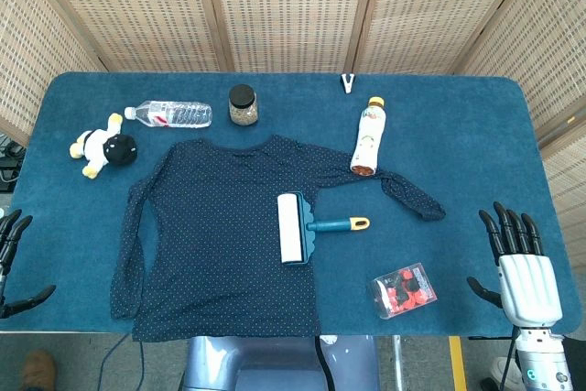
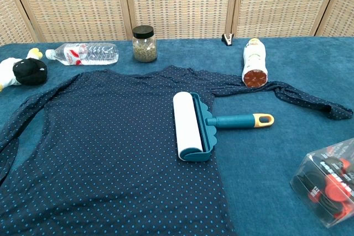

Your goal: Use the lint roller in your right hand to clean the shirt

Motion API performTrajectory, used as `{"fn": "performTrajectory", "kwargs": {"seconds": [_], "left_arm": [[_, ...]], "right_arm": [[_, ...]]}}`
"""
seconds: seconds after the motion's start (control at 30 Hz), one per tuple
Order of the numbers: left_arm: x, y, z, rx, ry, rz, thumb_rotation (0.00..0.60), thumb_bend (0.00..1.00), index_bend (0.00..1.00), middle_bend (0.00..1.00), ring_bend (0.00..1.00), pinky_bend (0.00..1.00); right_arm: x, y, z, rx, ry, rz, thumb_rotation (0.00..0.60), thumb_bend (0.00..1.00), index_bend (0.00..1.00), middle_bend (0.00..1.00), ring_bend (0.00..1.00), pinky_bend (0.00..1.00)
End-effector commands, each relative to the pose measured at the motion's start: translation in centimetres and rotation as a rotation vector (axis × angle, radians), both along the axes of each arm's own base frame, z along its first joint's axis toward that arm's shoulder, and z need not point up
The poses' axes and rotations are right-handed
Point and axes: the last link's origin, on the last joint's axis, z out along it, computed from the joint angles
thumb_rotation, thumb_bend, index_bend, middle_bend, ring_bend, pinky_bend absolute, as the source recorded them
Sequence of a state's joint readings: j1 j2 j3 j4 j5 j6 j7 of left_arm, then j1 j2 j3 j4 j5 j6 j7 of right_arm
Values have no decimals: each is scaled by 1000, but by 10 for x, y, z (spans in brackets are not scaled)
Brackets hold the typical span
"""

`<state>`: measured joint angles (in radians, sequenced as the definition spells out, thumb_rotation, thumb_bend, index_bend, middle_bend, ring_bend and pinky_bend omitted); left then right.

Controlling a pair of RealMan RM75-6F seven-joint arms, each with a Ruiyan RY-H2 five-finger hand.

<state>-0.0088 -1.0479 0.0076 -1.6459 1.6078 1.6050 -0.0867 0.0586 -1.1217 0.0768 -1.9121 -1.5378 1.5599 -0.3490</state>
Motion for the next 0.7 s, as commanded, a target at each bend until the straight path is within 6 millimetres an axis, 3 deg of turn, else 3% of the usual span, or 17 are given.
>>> {"fn": "performTrajectory", "kwargs": {"seconds": [0.03,0.3,0.37,0.43,0.47,0.5,0.53,0.57,0.6,0.67,0.7], "left_arm": [[0,0,0,1,0,1,600,0,0,0,0,0],[2,3,1,5,-15,-4,600,0,0,0,0,0],[2,5,1,6,-13,-5,600,0,0,0,0,0],[1,9,0,-3,-15,2,600,0,0,0,0,0],[1,10,-1,-9,-12,8,600,0,0,0,0,0],[0,12,-2,-14,-10,13,600,0,0,0,0,0],[0,13,-2,-16,-12,17,600,0,0,0,0,0],[-1,14,-2,-15,-12,22,600,0,0,0,0,0],[-1,16,-2,-15,-12,26,600,0,0,0,0,0],[-2,17,-2,-13,-14,35,600,0,0,0,0,0],[-4,19,-2,-14,-15,42,600,0,0,0,0,0]], "right_arm": [[0,0,0,3,-2,-2,600,0,0,0,0,0],[2,-8,-7,57,-27,-12,600,0,0,0,0,0],[7,-19,-10,80,-2,15,600,0,0,4,0,0],[22,-46,-14,101,51,72,600,0,0,117,85,0],[31,-60,-17,121,71,105,600,0,0,259,227,53],[39,-73,-21,144,82,122,600,0,0,429,418,189],[46,-84,-25,167,89,134,600,0,0,535,542,319],[57,-99,-30,201,111,154,600,0,0,666,693,569],[63,-109,-35,227,122,152,600,0,0,757,798,786],[76,-124,-46,283,142,149,600,0,0,843,914,979],[86,-133,-55,322,159,152,600,0,0,875,958,1000]]}}
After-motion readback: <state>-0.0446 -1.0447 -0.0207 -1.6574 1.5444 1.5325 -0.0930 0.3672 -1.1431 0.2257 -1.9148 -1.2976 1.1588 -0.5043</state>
